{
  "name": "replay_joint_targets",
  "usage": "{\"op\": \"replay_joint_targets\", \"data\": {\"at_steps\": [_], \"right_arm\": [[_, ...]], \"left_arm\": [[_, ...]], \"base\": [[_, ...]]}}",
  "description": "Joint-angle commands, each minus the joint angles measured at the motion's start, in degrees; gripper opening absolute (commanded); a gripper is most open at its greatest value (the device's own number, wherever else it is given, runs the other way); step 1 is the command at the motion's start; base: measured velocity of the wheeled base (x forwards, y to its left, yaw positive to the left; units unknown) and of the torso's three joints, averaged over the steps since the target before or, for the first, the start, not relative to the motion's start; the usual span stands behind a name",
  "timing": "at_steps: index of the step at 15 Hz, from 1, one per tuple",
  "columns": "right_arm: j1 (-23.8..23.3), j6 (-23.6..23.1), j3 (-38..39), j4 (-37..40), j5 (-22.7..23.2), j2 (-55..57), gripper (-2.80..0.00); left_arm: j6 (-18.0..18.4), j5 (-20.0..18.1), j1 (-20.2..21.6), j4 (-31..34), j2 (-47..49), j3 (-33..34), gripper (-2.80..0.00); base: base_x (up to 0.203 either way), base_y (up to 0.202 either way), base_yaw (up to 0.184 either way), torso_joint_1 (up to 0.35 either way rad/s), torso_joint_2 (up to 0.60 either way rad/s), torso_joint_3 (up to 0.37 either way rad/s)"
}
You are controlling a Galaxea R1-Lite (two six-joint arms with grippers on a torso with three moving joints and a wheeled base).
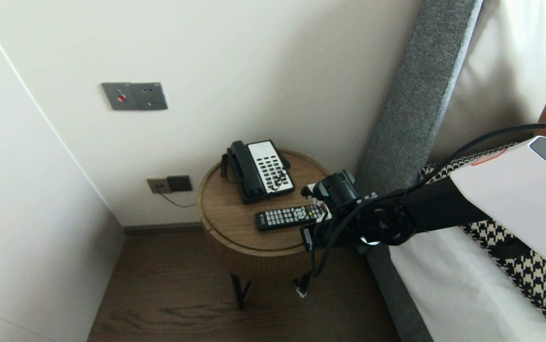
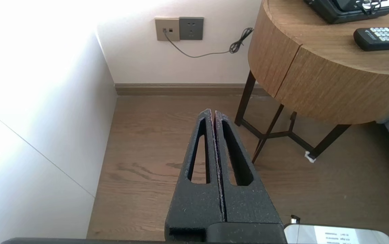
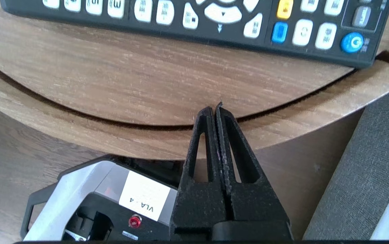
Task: Open the nightstand drawer
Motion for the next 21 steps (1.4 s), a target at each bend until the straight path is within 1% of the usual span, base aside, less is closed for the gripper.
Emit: {"op": "replay_joint_targets", "data": {"at_steps": [1,9,21], "right_arm": [[0.1,0.1,0.7,0.1,0.0,-0.2,-2.8],[1.7,0.1,3.8,0.1,0.1,-2.1,-2.8],[6.2,0.3,15.0,-2.6,-0.1,-7.5,-2.8]], "left_arm": [[0.0,0.0,0.0,0.1,0.0,0.0,-2.8],[0.0,0.0,0.0,0.0,0.0,0.0,-2.8],[0.0,0.0,0.0,0.1,0.0,0.0,-2.8]], "base": [[0.0,0.0,0.0,0.0,0.0,0.0],[0.0,0.0,0.0,0.0,0.0,0.0],[0.0,0.0,0.0,0.0,0.0,0.0]]}}
